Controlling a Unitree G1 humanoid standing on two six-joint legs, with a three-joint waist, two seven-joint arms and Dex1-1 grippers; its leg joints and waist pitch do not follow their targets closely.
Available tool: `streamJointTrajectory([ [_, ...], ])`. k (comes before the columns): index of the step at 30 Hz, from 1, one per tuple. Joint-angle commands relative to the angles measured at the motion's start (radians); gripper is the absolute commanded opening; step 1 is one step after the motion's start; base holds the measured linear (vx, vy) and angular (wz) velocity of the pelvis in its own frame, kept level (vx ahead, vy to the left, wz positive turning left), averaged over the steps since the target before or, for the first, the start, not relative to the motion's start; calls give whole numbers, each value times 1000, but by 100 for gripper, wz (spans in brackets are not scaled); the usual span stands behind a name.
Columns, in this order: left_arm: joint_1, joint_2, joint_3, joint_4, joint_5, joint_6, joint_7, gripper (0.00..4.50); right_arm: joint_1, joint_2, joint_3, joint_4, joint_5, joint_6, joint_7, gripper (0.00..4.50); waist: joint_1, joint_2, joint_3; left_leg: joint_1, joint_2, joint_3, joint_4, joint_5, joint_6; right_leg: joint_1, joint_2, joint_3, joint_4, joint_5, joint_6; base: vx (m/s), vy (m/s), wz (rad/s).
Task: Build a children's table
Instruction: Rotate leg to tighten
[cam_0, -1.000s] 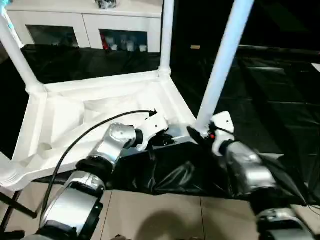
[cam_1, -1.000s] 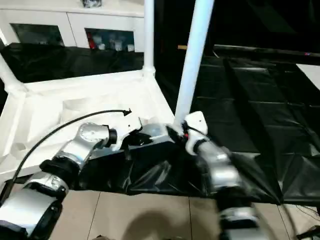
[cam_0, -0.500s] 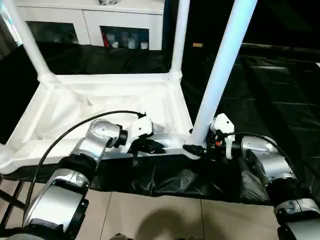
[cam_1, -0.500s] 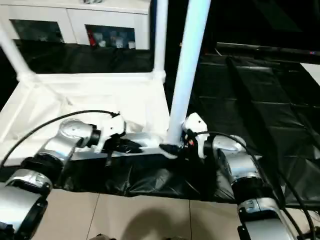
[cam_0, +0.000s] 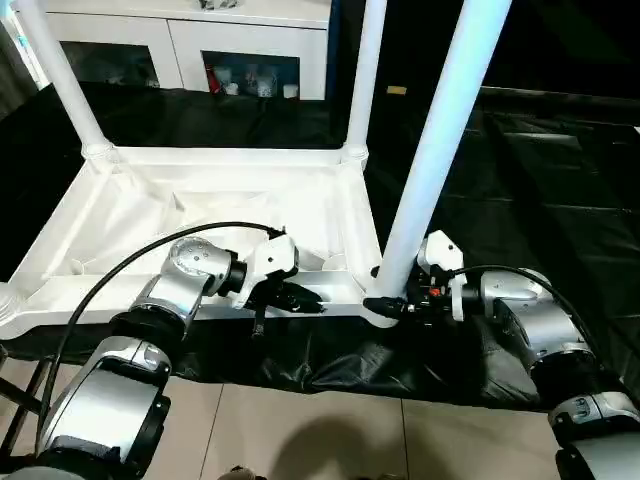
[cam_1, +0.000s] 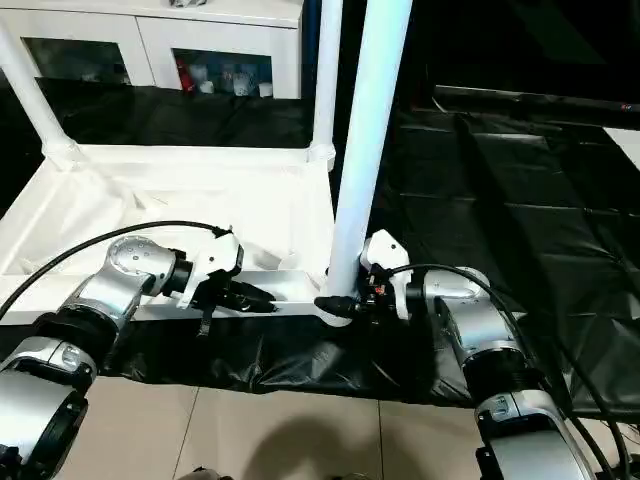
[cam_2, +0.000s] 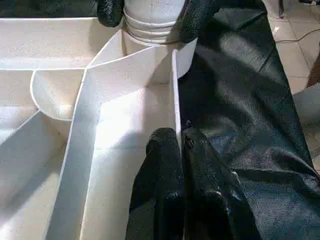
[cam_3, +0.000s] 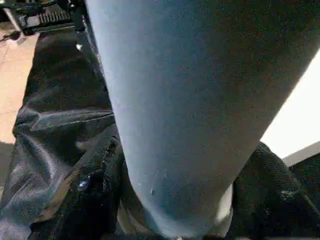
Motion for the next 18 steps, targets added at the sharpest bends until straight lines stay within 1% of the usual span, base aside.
streamJointTrajectory([
  [1,-30,-44,-30,5,32,-9,70,0,18,46,23,-64,26,22,-26,262,3,-9,-65,16,69,-25,-65,-143,87,51,-97,53,-63,-184,-243,0,0,0],
  [2,-31,-54,-30,11,46,6,129,0,43,54,23,-86,20,27,-59,262,3,-9,-65,16,69,-25,-65,-143,87,51,-97,53,-63,-184,-243,0,0,0],
  [3,-33,-66,-27,14,55,23,186,0,61,66,21,-94,1,23,-117,262,4,-9,-60,25,70,-25,-67,-183,70,43,-98,55,-73,-246,-228,0,0,0],
  [4,-33,-82,-24,12,63,42,243,0,73,84,12,-88,-25,16,-205,262,1,-9,-58,26,66,-27,-68,-209,53,44,-102,55,-80,-313,-219,0,0,0],
  [5,-33,-89,-23,9,65,50,261,0,74,95,4,-82,-32,15,-242,262,-1,-9,-57,27,66,-28,-69,-222,44,41,-102,55,-86,-348,-209,0,0,0],
  [6,-31,-102,-22,5,68,62,290,0,77,112,-8,-72,-42,13,-302,262,-4,-8,-54,34,66,-30,-71,-252,27,34,-103,56,-94,-411,-193,0,0,0],
  [7,-30,-125,-21,-3,76,78,344,0,76,145,-31,-51,-54,19,-400,261,-9,-9,-53,32,65,-34,-73,-269,17,36,-104,55,-98,-460,-174,0,0,0],
  [8,-26,-149,-18,-13,76,95,380,0,73,175,-50,-33,-57,33,-475,261,-9,-9,-53,32,65,-34,-73,-269,17,36,-104,55,-98,-460,-174,0,0,0],
  [9,-23,-164,-16,-19,76,105,400,0,70,193,-60,-23,-56,43,-515,261,-16,-5,-52,30,63,-37,-77,-283,6,35,-102,53,-103,-487,-159,0,0,0],
  [10,-19,-194,-17,-27,77,115,434,0,53,228,-70,9,-64,45,-592,261,-18,-6,-53,35,64,-39,-77,-295,-1,32,-103,52,-107,-505,-150,0,0,0],
  [11,-15,-217,-20,-32,79,125,456,0,37,255,-75,33,-70,47,-647,261,-27,-5,-52,34,62,-42,-77,-312,-5,30,-103,51,-107,-513,-150,0,0,0],
  [12,-9,-237,-30,-37,87,132,472,0,18,286,-77,59,-76,42,-697,261,-31,-6,-51,32,60,-42,-78,-322,-5,31,-100,49,-109,-521,-147,0,0,0],
  [13,-6,-253,-40,-39,102,133,500,0,-7,314,-68,87,-93,20,-747,261,-37,-4,-51,31,59,-42,-78,-330,-1,30,-102,50,-113,-521,-142,0,0,0],
  [14,-5,-260,-47,-39,112,132,517,0,-22,329,-61,101,-104,5,-771,261,-41,-2,-53,30,61,-45,-79,-332,-2,32,-103,49,-111,-512,-144,0,0,0],
  [15,-2,-265,-55,-40,124,125,529,0,-35,347,-51,108,-113,-11,-784,261,-42,-2,-53,27,58,-45,-79,-327,4,33,-103,49,-113,-508,-139,0,0,0],
  [16,-1,-267,-58,-40,130,120,536,0,-41,356,-45,110,-118,-19,-789,317,-43,-3,-54,26,57,-43,-79,-323,9,34,-102,50,-114,-503,-137,0,0,0],
  [17,-1,-267,-58,-40,130,120,536,0,-41,356,-45,110,-118,-19,-789,331,-43,-2,-53,28,57,-41,-78,-322,19,32,-102,51,-115,-492,-137,0,0,0],
  [18,1,-266,-55,-40,125,111,528,0,-47,366,-49,105,-106,-23,-777,334,-42,-2,-53,28,57,-41,-78,-323,22,32,-101,52,-115,-489,-138,0,0,0],
])
